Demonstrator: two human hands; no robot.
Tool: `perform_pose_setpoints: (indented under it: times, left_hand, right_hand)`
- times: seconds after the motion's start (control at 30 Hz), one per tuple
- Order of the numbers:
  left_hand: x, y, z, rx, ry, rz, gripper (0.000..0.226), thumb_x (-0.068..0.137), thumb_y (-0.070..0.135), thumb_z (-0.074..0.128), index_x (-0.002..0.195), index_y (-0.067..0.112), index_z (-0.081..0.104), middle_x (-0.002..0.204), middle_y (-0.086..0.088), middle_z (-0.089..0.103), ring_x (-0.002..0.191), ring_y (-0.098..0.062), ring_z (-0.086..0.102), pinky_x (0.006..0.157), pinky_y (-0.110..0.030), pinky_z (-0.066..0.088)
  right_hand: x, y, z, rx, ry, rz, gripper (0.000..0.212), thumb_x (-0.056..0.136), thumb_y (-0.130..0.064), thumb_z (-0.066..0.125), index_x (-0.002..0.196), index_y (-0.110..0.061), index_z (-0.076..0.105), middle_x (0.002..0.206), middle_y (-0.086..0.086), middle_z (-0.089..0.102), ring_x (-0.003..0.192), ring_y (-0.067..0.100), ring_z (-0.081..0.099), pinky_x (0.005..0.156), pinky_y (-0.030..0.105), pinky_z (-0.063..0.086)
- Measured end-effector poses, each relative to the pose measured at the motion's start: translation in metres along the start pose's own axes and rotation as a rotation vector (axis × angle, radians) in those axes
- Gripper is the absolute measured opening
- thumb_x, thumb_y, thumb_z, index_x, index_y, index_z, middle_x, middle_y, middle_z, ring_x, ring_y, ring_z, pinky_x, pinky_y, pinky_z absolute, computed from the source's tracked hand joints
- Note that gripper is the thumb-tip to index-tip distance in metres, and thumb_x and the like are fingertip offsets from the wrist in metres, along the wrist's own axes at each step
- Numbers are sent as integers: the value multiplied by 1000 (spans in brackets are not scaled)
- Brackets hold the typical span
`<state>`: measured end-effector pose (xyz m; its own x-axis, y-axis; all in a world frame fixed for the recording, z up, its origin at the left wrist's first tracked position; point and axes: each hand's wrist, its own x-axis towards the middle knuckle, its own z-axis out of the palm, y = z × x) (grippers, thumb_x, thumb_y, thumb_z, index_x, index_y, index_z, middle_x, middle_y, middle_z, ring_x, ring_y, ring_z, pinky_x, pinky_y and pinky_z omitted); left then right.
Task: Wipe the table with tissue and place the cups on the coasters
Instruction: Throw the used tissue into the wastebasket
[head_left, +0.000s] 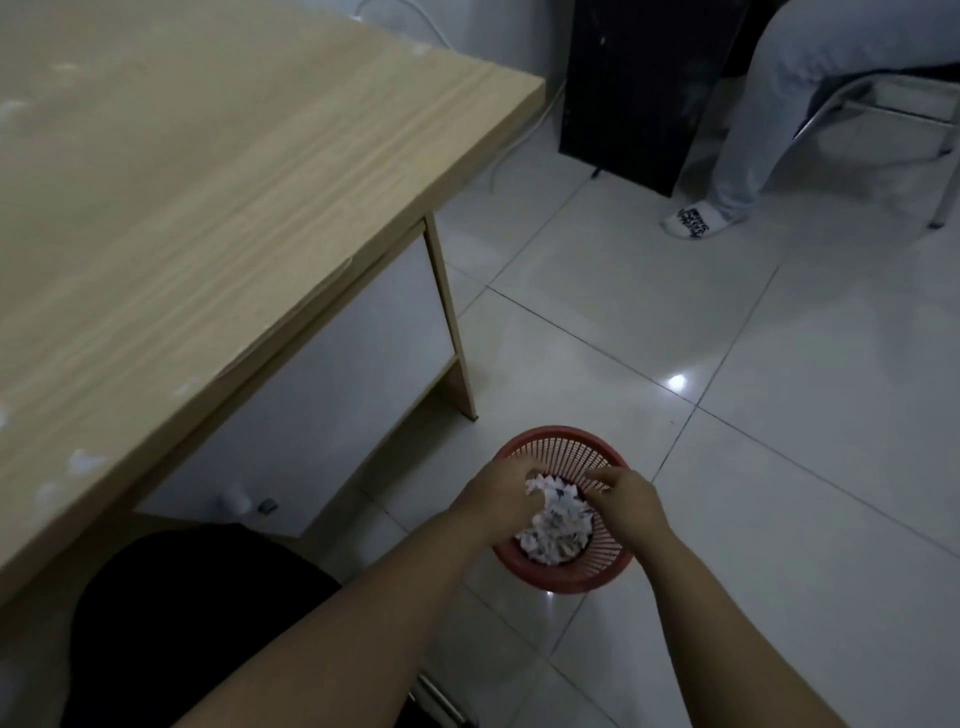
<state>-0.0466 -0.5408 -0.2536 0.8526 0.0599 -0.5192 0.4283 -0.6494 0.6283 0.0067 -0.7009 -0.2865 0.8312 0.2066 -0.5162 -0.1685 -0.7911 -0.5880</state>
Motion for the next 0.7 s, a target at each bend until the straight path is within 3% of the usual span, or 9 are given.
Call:
perform_pose_setpoints:
  times: [0.2,0.3,0.4,0.5,0.63,0.7]
  left_hand:
    - [-3,0,4,54,29,32,50,87,20,61,135,17,48,137,-4,52,123,-20,49,99,-29,40]
    - [-12,11,-1,36,51,86,55,85,15,60,138,19,45,138,-4,52,123,-19,49,101,-31,42]
    - [-25,29,-15,-57,130,159,58,84,13,61,138,25,42,130,-2,57,115,-17,55,96,-34,48]
    - [-43,55,-36,-89,257,250,58,87,14,61,139,28,40,128,3,57,111,-10,54,91,-25,47]
    - [-81,96,-81,-131,460,438,52,87,17,62,135,27,44,122,8,58,103,-4,53,88,-24,47]
    - [-109,108,-106,-117,572,523,48,87,17,61,131,29,46,116,13,57,98,1,53,83,-16,45]
  right_hand:
    - [-8,-9,0,-39,-75,-75,50,83,-10,61,132,-12,51,135,8,55,121,22,52,99,28,39]
    - [-19,-19,-11,-36,-62,-119,51,83,-10,63,132,-14,50,129,10,59,113,20,57,93,26,43]
    - [-35,-38,-30,18,41,-198,45,82,-8,63,125,-19,57,115,6,67,89,8,57,76,8,41]
    - [-59,-65,-54,86,151,-286,42,84,-10,62,124,-21,57,110,3,68,89,7,57,76,12,40]
    - [-96,-121,-92,125,296,-483,39,85,-11,60,122,-23,58,100,-3,68,89,5,58,68,1,35]
    - [-120,-156,-108,140,360,-600,38,85,-10,60,120,-25,58,95,-6,67,84,1,58,63,-2,38]
